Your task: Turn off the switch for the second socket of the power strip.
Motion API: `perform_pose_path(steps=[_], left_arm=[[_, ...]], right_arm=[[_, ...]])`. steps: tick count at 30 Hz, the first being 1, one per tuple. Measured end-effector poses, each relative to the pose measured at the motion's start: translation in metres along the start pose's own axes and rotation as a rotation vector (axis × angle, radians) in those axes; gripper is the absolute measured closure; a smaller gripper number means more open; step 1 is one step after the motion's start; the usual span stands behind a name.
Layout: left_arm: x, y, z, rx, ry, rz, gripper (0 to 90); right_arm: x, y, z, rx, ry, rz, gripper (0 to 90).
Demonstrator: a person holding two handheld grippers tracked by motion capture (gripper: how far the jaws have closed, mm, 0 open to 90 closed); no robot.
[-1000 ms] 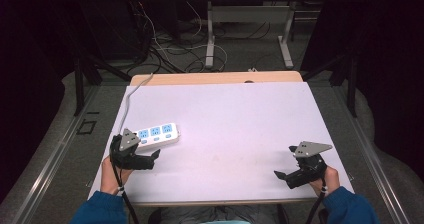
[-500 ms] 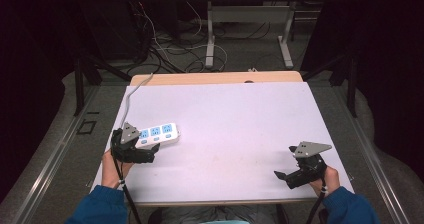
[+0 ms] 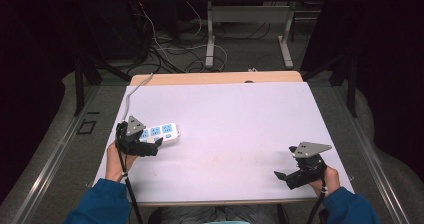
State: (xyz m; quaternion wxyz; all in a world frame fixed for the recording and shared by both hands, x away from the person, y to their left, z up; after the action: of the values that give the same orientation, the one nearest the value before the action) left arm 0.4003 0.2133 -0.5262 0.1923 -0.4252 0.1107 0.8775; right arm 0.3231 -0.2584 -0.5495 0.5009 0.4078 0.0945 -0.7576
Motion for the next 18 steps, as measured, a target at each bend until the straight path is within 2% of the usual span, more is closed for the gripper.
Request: perform_pose_path(steps=[11,16,18], left_arm=[[-0.009,-0.001,-0.01,-0.01,-0.018,-0.022,0.0],[-0.013,-0.001,-0.016,-0.002,-0.021,-0.009,0.0],[-0.014,-0.001,-0.018,-0.005,-0.024,-0.005,0.0]], right_arm=[[0.0,0.0,0.0,0.005,0.003,0.003,0.0],[0.001,0.001,0.0,-0.006,0.001,0.014,0.0],[0.001,0.001,0.0,0.005,0.005,0.012,0.0]])
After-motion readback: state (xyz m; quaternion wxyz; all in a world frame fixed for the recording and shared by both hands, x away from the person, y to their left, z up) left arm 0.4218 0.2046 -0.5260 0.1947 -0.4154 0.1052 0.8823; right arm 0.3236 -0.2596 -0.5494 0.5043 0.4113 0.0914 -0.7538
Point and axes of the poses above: each handheld gripper's, and its own axes: z roughly backward along the jaws, x roughly out of its underside, y roughly to its right, the point moved 5 cm from there along -z, roughly forward along the jaws, and after that the axes turned 15 degrees about z, right-handed, at the moved point
